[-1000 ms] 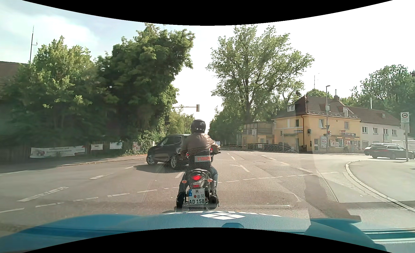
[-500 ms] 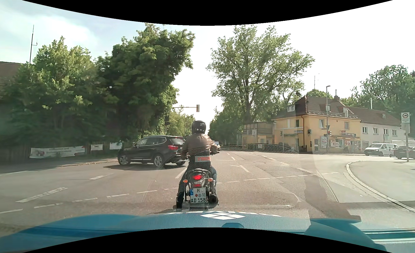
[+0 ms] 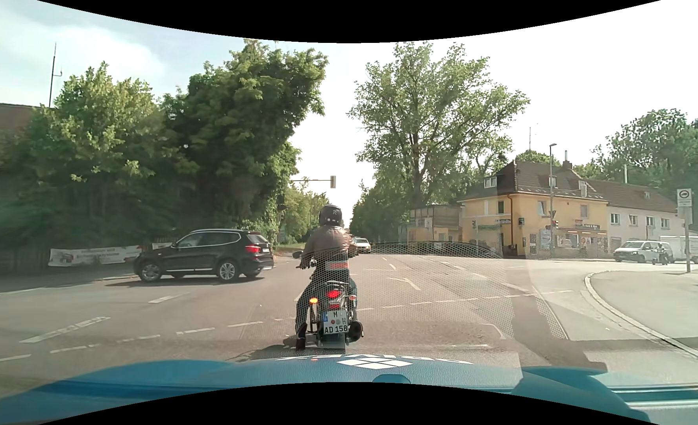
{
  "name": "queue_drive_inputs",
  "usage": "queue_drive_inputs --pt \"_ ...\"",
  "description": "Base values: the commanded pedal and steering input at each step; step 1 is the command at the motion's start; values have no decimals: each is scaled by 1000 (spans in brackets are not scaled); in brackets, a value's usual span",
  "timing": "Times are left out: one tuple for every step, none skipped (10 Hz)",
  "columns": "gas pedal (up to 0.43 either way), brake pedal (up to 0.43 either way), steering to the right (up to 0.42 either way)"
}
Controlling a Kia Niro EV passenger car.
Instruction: Follow the waypoints while adhering to traffic rules and regulations
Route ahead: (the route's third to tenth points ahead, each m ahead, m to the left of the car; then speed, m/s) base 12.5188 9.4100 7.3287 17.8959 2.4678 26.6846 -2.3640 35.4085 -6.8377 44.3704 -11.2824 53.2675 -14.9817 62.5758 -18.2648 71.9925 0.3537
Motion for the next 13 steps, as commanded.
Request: queue_drive_inputs --pt "197 0 -39" --pt "197 0 -37" --pt "197 0 -37" --pt "197 0 -36" --pt "197 0 -34" --pt "197 0 -32" --pt "197 0 -31" --pt "197 0 -30" --pt "197 0 -28" --pt "197 0 -28" --pt "197 0 -28" --pt "209 0 -29" --pt "220 0 -32"
